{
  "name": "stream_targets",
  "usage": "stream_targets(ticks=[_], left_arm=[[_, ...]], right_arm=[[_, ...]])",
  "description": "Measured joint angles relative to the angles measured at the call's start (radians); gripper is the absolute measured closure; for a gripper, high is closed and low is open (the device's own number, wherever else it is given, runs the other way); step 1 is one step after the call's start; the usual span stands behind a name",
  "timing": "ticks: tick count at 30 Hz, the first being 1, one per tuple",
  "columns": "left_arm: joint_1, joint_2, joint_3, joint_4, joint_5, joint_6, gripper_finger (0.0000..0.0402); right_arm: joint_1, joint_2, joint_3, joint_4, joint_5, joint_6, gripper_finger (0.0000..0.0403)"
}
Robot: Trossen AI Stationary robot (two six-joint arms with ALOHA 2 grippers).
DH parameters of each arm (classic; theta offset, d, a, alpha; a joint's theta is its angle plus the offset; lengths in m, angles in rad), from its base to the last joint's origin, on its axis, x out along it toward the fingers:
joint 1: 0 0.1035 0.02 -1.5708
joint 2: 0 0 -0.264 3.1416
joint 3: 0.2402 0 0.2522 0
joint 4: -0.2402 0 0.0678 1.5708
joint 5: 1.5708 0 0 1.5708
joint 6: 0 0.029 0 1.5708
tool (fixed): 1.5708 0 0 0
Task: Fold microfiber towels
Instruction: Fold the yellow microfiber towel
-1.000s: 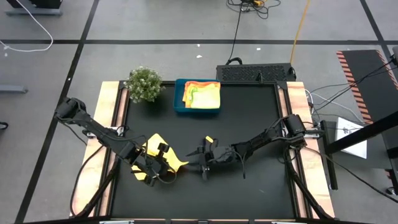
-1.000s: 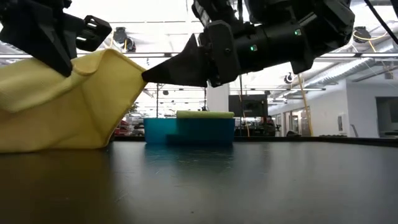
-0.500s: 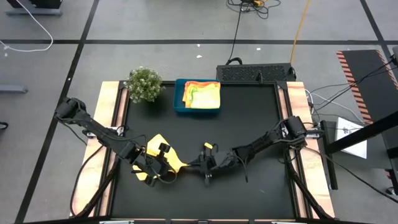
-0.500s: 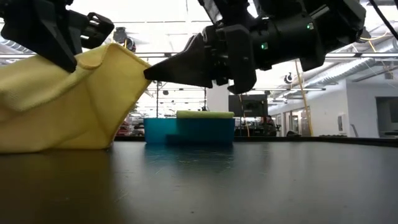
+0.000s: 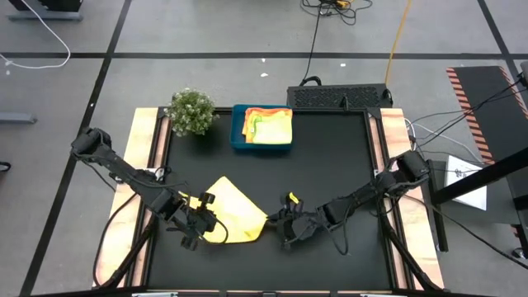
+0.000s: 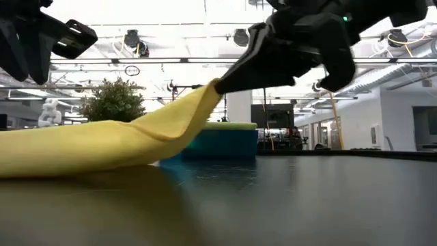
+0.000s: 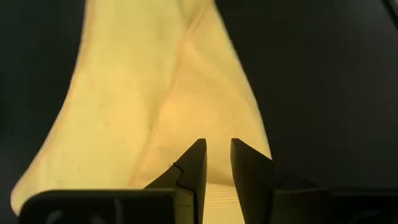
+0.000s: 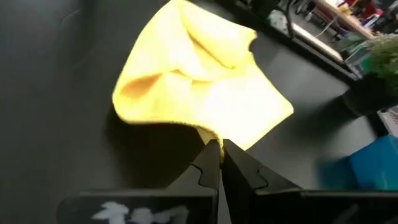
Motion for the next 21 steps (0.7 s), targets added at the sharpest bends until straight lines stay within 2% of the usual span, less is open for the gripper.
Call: stream_targets(ticks=[4, 7, 9, 13, 17, 21], left_arm=[[0.010, 0.000, -0.010, 0.004, -0.049, 0.002, 0.0325], [0.051, 0.001, -0.039, 0.003, -0.035, 0.034, 0.0325], [0.092, -0.003, -0.064, -0.003, -0.004, 0.019, 0.0325], [0.214, -0.007, -0.134, -0.005, 0.125, -0.033, 0.0325], [0.321, -0.020, -0.196, -0.003, 0.248, 0.011, 0.0325], [0.404, -0.074, -0.219, 0.006, 0.272, 0.075, 0.0325]], right_arm=[[0.014, 0.004, -0.002, -0.010, -0.003, 0.010, 0.0402], [0.013, 0.008, -0.018, -0.011, -0.004, 0.028, 0.0402], [0.008, 0.007, -0.031, -0.005, -0.005, 0.039, 0.0402], [-0.004, 0.008, -0.057, 0.012, -0.005, 0.060, 0.0402], [-0.011, 0.007, -0.063, 0.014, -0.005, 0.075, 0.0403], [-0.011, 0.007, -0.063, 0.015, -0.006, 0.078, 0.0403]])
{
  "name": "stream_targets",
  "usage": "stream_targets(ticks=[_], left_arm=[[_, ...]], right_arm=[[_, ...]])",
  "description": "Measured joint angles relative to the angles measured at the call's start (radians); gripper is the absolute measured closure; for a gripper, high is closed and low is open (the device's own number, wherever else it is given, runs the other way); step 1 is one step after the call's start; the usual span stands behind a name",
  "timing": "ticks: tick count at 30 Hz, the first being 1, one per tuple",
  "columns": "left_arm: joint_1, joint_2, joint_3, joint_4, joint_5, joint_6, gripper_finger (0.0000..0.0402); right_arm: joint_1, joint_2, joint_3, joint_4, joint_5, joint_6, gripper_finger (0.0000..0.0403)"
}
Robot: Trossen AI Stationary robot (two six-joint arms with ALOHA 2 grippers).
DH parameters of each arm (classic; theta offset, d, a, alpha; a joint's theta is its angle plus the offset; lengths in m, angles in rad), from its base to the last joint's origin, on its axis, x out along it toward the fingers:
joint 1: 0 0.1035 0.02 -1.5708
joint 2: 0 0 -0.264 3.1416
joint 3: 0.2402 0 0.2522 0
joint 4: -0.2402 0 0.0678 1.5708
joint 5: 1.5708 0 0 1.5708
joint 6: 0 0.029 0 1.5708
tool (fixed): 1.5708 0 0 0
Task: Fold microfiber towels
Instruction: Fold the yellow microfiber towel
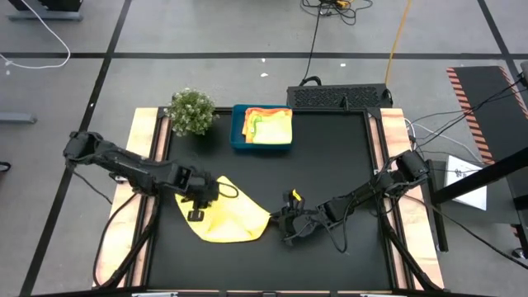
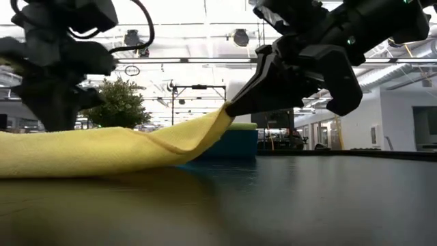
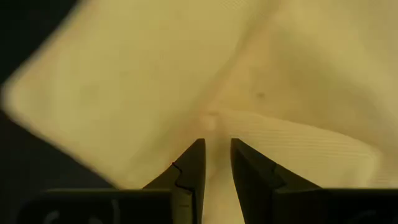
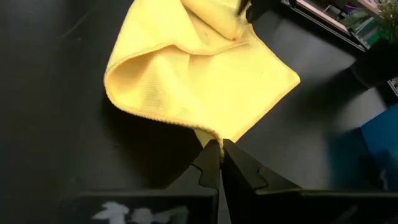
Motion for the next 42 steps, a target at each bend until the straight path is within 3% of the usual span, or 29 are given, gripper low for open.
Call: stream_targets(ticks=[8, 15, 19, 27, 37, 42], left_arm=[[0.145, -0.084, -0.009, 0.014, 0.150, 0.081, 0.0325], [0.266, -0.052, -0.143, 0.129, 0.339, 0.100, 0.0325], [0.283, -0.052, -0.177, 0.163, 0.358, 0.072, 0.0325], [0.247, -0.052, -0.180, 0.253, 0.505, 0.051, 0.0325], [0.179, -0.052, -0.180, 0.262, 0.520, -0.014, 0.0325], [0.168, -0.052, -0.180, 0.262, 0.462, -0.079, 0.0325]], right_arm=[[0.000, 0.000, 0.000, 0.004, -0.001, 0.000, 0.0403], [0.000, 0.000, 0.000, 0.008, -0.001, 0.005, 0.0403], [0.000, 0.000, 0.000, 0.010, -0.001, 0.004, 0.0403], [-0.002, 0.000, 0.000, 0.015, -0.001, 0.004, 0.0403], [-0.002, 0.000, 0.000, 0.015, -0.001, 0.005, 0.0403], [-0.006, 0.000, 0.000, 0.015, -0.001, 0.005, 0.0403]])
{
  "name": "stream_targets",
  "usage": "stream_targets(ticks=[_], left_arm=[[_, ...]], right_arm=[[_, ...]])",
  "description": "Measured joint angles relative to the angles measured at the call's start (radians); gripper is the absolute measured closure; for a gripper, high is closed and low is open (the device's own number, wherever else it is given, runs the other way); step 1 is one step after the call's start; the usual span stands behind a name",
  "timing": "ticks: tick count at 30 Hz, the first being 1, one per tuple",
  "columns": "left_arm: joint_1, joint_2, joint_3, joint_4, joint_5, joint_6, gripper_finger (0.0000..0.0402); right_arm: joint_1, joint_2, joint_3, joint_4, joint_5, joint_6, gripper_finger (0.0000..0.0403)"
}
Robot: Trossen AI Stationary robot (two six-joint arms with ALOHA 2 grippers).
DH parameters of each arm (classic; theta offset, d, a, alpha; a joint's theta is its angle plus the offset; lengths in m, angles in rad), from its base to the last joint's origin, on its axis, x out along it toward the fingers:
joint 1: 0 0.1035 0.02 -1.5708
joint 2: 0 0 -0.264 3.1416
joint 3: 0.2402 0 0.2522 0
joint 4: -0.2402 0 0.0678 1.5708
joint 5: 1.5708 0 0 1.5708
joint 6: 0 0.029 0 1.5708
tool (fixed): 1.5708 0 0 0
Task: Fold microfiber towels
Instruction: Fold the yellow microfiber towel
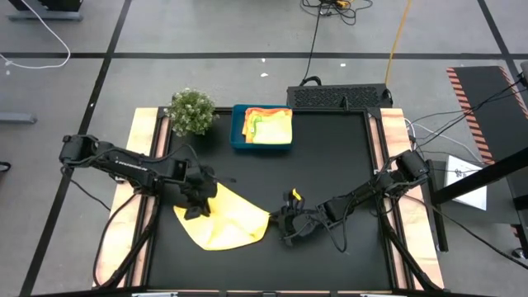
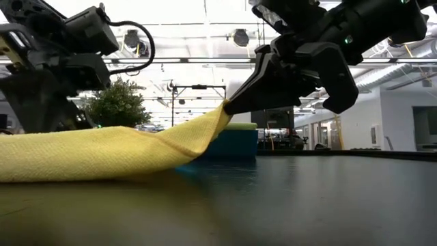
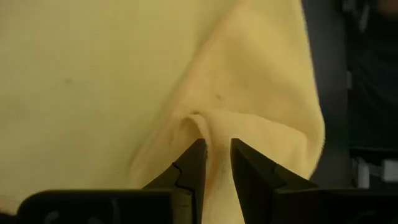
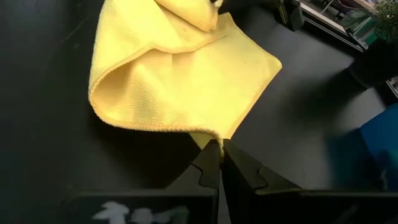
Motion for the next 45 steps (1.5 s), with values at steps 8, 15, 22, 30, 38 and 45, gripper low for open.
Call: stream_targets(ticks=[8, 15, 22, 30, 38, 45], left_arm=[[0.003, 0.005, 0.000, -0.007, -0.031, -0.060, 0.0325], [-0.023, 0.005, 0.000, 0.019, -0.031, -0.054, 0.0325], [-0.100, 0.005, 0.000, 0.055, -0.033, -0.080, 0.0325], [-0.126, 0.005, 0.000, 0.043, -0.081, -0.129, 0.0325], [-0.106, 0.005, 0.000, 0.030, -0.136, -0.113, 0.0325], [-0.150, 0.006, 0.000, 0.056, -0.103, -0.110, 0.0325]], right_arm=[[-0.009, 0.000, 0.000, 0.007, 0.000, 0.000, 0.0403], [-0.008, 0.000, 0.000, 0.011, 0.000, 0.000, 0.0403], [-0.008, 0.000, 0.000, 0.015, 0.000, 0.000, 0.0403], [-0.008, 0.000, 0.000, 0.019, 0.000, 0.001, 0.0403], [-0.008, 0.000, 0.000, 0.019, 0.000, 0.001, 0.0403], [-0.008, 0.000, 0.000, 0.019, 0.000, 0.001, 0.0403]])
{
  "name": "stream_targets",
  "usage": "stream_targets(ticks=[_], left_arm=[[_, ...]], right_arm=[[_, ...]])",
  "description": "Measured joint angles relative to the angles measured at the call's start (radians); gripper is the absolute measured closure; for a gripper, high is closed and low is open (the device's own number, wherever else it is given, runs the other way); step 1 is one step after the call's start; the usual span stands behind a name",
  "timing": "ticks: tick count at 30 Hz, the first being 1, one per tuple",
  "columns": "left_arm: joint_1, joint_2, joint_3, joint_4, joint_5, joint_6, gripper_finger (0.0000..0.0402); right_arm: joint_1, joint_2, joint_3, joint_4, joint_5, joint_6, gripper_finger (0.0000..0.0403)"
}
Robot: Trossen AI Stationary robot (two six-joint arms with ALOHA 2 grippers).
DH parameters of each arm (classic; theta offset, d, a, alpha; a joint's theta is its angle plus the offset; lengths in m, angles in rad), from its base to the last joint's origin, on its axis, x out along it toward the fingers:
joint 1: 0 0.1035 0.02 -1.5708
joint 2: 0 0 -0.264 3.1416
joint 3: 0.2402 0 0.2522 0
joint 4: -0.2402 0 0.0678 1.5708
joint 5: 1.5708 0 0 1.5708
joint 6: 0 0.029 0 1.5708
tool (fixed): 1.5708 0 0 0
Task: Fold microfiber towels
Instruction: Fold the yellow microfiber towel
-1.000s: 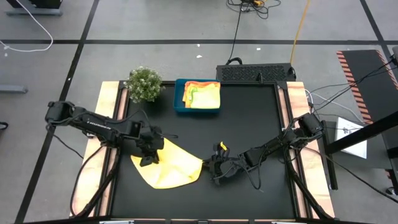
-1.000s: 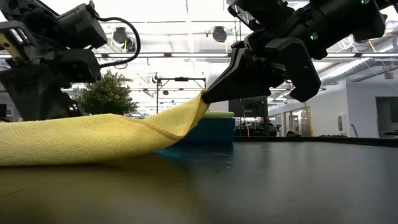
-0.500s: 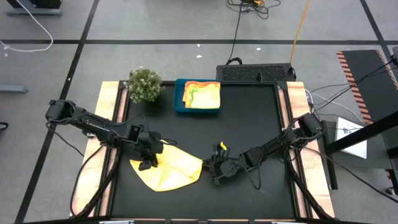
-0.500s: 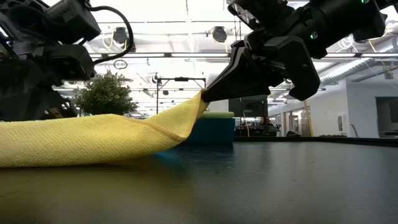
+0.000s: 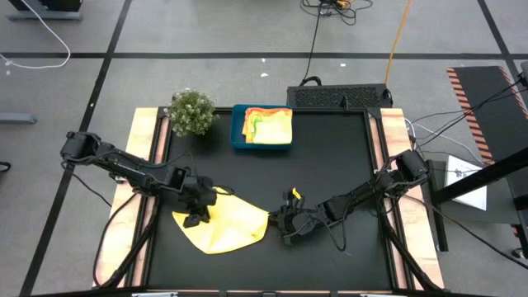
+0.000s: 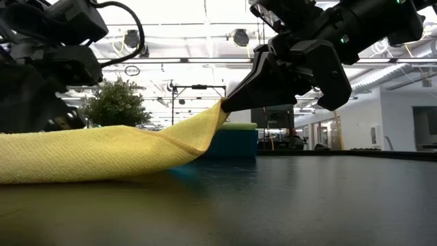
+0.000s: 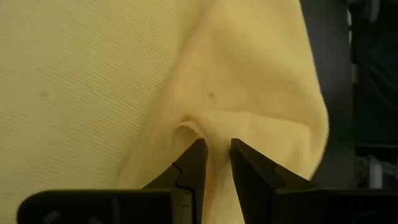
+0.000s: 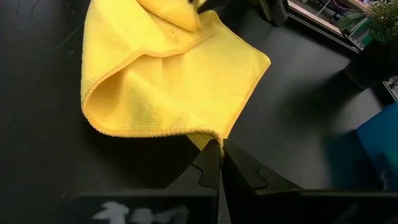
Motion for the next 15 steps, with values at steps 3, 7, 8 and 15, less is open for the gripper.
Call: stream_targets(ticks=[3, 7, 8, 15], left_arm=[[-0.029, 0.019, 0.000, 0.005, 0.004, -0.020, 0.0325], [-0.062, 0.065, 0.000, 0.038, 0.004, -0.040, 0.0325], [-0.069, 0.075, 0.000, 0.053, 0.005, -0.040, 0.0325], [-0.090, 0.092, 0.008, 0.094, 0.005, 0.070, 0.0382]], right_arm=[[0.000, 0.000, 0.000, 0.000, 0.000, 0.000, 0.0403], [0.000, 0.000, 0.000, 0.000, 0.000, 0.000, 0.0403], [0.000, 0.000, 0.000, 0.001, 0.000, 0.000, 0.0403], [-0.003, 0.000, 0.000, 0.000, 0.000, 0.000, 0.0403]])
